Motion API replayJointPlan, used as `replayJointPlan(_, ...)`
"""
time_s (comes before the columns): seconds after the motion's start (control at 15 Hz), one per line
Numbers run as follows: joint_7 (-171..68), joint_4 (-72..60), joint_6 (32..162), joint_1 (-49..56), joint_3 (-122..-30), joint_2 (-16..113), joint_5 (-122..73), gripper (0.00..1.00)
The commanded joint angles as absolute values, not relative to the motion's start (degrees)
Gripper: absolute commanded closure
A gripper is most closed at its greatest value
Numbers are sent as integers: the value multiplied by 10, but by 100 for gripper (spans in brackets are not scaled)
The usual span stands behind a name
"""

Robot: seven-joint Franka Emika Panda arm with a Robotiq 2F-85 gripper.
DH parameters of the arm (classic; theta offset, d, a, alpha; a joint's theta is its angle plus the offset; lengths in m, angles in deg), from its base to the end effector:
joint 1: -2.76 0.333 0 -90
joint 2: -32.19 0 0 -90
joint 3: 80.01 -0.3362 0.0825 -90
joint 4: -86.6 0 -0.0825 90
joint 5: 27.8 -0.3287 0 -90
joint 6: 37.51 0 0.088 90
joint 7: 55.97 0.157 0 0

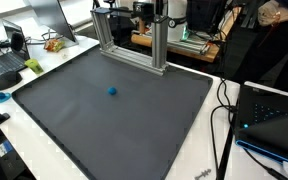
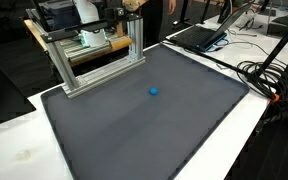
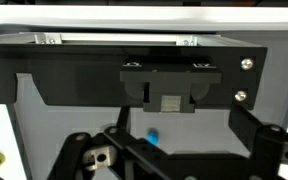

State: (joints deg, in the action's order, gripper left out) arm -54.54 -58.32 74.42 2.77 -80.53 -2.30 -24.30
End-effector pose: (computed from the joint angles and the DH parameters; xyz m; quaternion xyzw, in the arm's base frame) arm 0.3066 -0.0039 0.4650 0.9994 0.0024 0.0135 0.0308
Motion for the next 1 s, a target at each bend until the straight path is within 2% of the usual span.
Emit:
replayJointPlan(0.0, -539, -612, 773, 20, -805, -35, -238, 0)
replayJointPlan(0.93, -541, -624, 792, 19, -808, -24, -237, 0)
